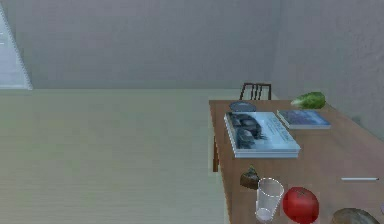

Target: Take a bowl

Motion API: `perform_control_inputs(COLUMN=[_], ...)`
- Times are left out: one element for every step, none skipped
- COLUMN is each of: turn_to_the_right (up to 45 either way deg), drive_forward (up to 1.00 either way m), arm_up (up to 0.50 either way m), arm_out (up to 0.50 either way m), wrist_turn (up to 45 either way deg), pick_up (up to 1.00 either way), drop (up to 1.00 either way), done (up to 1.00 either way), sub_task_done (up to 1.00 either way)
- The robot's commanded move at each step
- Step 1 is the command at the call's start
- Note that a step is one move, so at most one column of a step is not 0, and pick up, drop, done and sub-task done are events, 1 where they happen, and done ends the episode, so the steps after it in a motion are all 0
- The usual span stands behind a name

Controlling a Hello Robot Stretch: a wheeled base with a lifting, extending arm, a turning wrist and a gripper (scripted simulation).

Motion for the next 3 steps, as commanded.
perform_control_inputs(turn_to_the_right=[0.0,0.0,0.0], drive_forward=[0.0,0.0,0.0], arm_up=[0.5,0.02,0.0], arm_out=[0.0,0.0,0.32], wrist_turn=[0.0,0.0,0.0], pick_up=[0.0,0.0,0.0], drop=[0.0,0.0,0.0], done=[0.0,0.0,0.0], sub_task_done=[0.0,0.0,0.0])
